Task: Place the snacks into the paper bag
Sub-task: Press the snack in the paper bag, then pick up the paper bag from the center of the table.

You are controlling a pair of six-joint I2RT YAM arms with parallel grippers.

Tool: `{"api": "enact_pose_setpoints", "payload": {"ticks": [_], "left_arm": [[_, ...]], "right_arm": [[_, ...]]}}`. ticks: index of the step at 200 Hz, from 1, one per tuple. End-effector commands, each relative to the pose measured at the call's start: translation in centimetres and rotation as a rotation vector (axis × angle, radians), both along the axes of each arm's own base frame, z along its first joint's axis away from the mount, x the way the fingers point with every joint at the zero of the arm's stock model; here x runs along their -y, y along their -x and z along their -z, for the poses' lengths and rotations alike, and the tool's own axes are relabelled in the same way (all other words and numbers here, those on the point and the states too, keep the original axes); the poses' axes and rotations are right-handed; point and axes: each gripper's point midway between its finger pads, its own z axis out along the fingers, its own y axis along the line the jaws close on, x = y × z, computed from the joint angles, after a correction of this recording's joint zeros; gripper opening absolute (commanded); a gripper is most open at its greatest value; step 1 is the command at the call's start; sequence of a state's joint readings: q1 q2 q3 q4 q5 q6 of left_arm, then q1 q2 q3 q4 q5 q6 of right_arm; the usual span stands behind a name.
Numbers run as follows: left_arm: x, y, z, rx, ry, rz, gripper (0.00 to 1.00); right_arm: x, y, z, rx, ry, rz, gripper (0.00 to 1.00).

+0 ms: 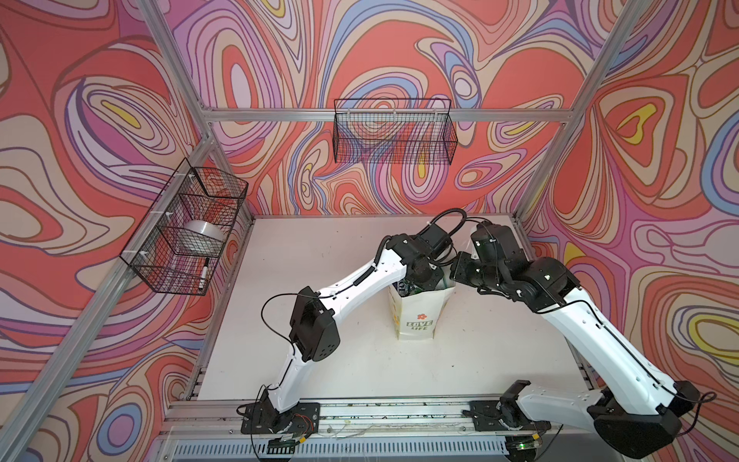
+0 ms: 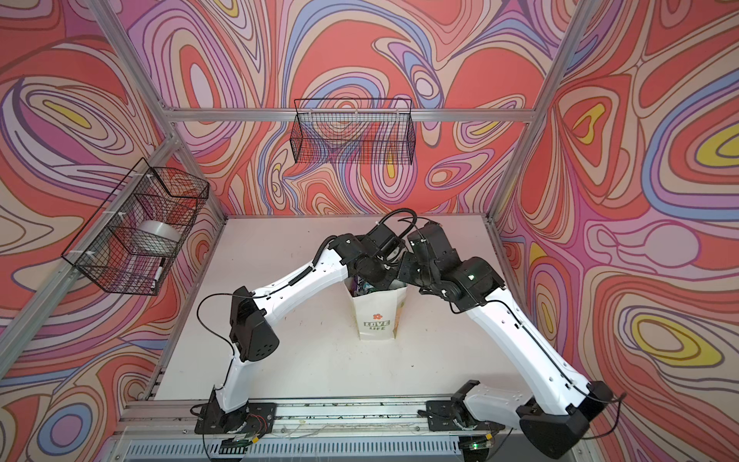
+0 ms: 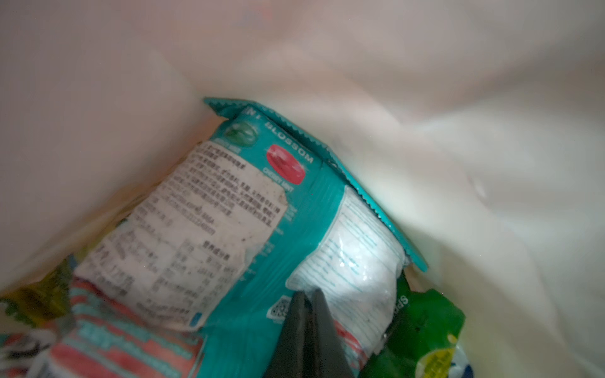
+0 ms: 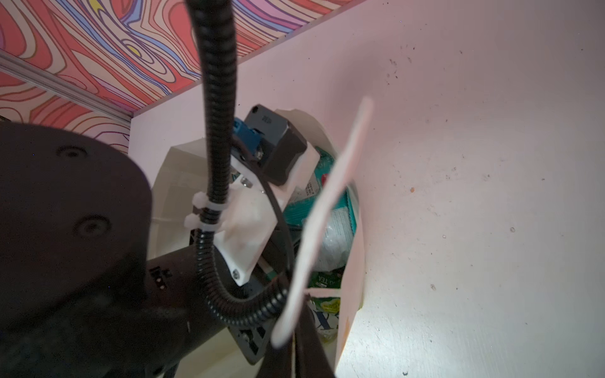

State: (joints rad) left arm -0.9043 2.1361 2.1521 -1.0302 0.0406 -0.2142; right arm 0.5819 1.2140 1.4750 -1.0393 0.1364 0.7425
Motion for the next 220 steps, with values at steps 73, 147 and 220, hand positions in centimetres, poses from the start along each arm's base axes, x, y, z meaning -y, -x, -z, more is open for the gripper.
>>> {"api": "enact_pose_setpoints", "payload": {"ticks": [73,147,220], "left_arm": [[0.4,1.3,-5.8,-0.088,0.140,-0.015,0.37],[-4.7,1.5,-20.8,0.092,0.482,-0.113,0.66],[-15.3,2.2,-21.6,0.347,0.356,-0.387,0.97]], "right_arm": [[-0.7,0.1,-6.1,0.152,-0.075,-0.066,0.15],[3.7,0.8,-8.5,0.197,0.072,0.062,0.73],[3.0,-0.9,-4.3,0.119,0.150,0.074,0.94]]}}
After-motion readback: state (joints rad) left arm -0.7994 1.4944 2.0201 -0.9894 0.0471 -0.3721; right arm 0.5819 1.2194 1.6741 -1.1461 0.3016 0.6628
